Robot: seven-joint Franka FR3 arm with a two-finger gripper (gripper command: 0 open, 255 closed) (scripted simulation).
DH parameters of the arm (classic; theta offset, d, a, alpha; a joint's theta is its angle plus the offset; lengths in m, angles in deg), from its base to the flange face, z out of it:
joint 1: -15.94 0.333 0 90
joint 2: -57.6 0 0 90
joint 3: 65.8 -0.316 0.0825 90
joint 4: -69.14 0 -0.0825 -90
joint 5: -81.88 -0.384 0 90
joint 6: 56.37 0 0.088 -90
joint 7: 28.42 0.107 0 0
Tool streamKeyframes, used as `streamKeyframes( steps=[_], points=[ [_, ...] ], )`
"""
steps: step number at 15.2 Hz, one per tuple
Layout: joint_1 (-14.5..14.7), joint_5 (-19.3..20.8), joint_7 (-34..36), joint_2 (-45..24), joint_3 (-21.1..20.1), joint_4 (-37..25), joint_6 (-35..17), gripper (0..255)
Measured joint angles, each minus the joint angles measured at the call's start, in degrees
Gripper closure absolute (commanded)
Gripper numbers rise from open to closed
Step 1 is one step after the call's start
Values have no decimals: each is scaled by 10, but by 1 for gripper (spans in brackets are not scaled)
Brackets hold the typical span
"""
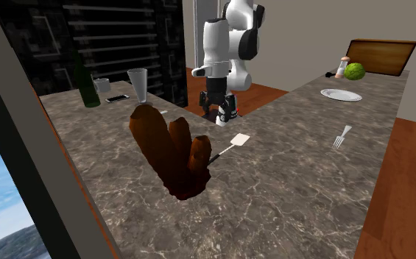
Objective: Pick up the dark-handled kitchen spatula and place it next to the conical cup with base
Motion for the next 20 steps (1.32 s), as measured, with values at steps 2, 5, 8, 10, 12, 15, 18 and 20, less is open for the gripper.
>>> streamKeyframes(
  steps=[2,5,8,10,12,15,18,20],
  points=[
    [1,-6,25,-35,-17,-1,-32,0],
    [1,-10,63,-94,-42,-5,-82,0],
    [1,-9,84,-129,-56,-7,-114,0],
    [0,-7,88,-147,-60,-4,-135,0],
    [0,-4,92,-164,-64,0,-155,0],
    [-1,-2,94,-178,-67,4,-174,0],
    [-1,-1,94,-181,-67,4,-177,0],
    [-1,-1,94,-182,-67,4,-178,0]
  ],
)
